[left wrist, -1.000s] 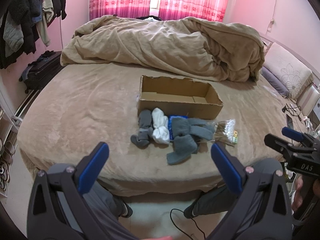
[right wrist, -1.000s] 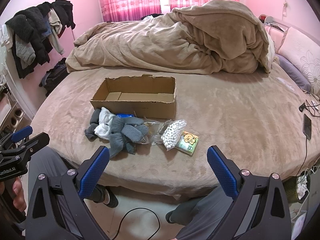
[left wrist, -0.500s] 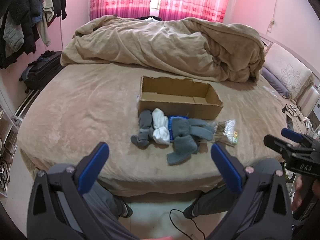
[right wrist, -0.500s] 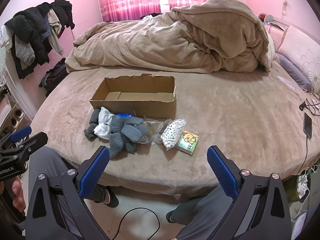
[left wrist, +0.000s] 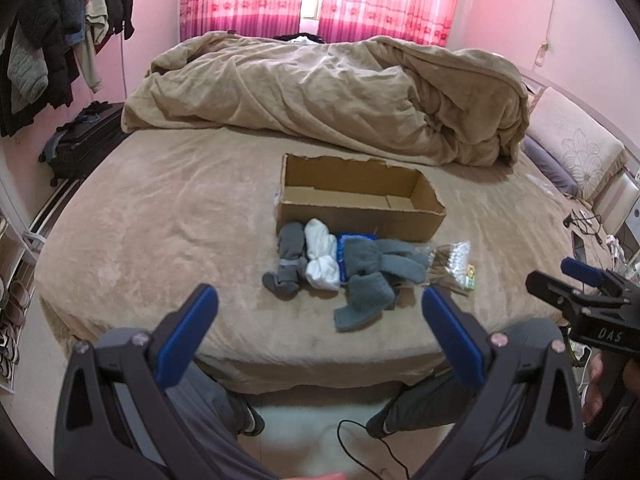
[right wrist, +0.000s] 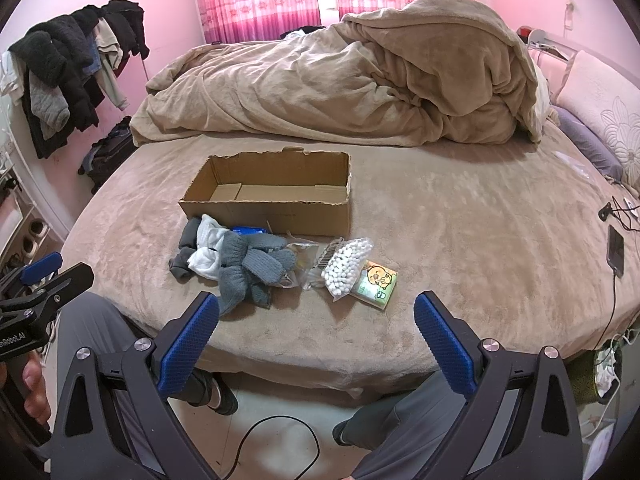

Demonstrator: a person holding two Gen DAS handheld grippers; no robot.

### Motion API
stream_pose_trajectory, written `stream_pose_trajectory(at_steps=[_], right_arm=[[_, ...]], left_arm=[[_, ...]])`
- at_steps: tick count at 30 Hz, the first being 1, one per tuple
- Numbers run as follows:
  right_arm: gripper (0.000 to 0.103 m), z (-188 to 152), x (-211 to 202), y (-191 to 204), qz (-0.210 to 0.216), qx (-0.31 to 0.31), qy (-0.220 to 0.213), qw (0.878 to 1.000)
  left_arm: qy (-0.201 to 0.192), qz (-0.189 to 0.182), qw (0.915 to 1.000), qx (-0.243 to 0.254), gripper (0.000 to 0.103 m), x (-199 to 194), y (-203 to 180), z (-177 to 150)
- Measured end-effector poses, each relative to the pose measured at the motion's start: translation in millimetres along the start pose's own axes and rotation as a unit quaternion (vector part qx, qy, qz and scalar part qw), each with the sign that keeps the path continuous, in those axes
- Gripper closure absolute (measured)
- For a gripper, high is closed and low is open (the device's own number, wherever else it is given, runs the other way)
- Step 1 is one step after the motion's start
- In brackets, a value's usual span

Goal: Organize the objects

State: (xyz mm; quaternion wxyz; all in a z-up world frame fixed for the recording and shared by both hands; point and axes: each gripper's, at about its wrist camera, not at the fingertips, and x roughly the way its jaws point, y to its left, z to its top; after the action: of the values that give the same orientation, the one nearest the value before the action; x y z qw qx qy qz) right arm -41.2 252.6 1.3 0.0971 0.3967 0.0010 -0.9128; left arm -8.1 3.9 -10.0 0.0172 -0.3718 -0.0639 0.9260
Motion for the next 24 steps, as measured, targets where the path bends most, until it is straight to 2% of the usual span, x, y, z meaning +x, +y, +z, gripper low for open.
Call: stream_pose_trajectory(at_steps=[14, 24], right_arm=[[0.004, 0, 8, 2, 0.003, 0.003, 0.006, 1.000], [0.004, 7, 37, -15, -0.003, 0.006, 0.020, 1.000]], left_arm=[[0.009, 0.006, 0.9999, -0.002, 0.001, 16, 6, 4], [0.031, 0.019, 0.9993, -0.005, 0.001, 69, 20, 5]])
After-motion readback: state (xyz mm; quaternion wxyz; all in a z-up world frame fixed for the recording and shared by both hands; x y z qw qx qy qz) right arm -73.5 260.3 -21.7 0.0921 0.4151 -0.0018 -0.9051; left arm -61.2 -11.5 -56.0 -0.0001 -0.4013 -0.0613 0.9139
